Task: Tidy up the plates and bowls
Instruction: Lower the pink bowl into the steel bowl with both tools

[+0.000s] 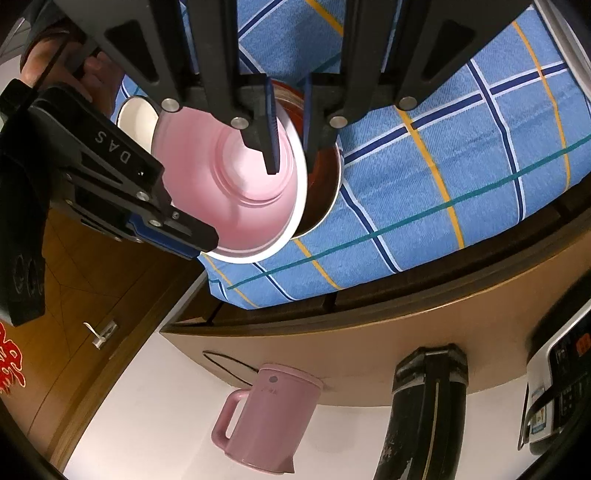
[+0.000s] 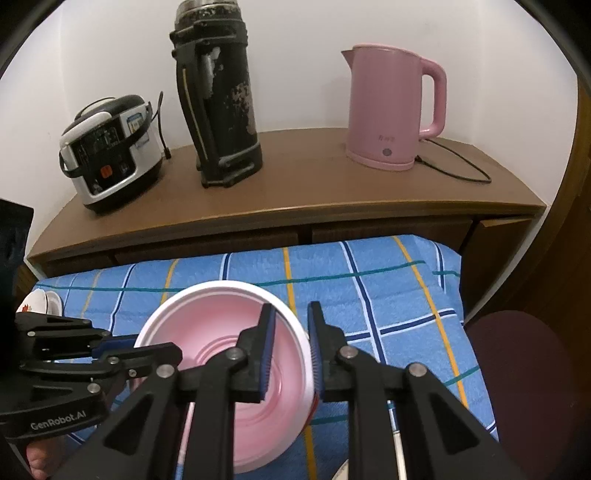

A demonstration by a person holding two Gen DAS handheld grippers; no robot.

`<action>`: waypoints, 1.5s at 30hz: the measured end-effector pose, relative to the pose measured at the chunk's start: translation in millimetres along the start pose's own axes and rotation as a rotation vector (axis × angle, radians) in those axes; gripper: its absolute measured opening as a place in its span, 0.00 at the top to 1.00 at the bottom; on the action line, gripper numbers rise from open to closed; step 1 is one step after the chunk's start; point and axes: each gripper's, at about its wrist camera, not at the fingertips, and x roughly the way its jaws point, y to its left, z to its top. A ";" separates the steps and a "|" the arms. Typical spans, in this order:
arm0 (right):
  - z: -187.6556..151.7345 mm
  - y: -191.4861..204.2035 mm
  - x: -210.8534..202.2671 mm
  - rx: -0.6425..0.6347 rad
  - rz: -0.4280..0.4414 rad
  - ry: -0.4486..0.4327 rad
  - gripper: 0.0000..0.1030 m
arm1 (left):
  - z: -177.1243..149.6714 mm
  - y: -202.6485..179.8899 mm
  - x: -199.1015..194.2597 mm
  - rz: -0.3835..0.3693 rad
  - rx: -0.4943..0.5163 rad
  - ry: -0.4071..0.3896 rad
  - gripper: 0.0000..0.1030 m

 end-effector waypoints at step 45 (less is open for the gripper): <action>-9.9 -0.8 21.3 -0.041 -0.010 0.085 0.82 | -4.3 -2.9 19.0 0.019 0.047 0.052 0.85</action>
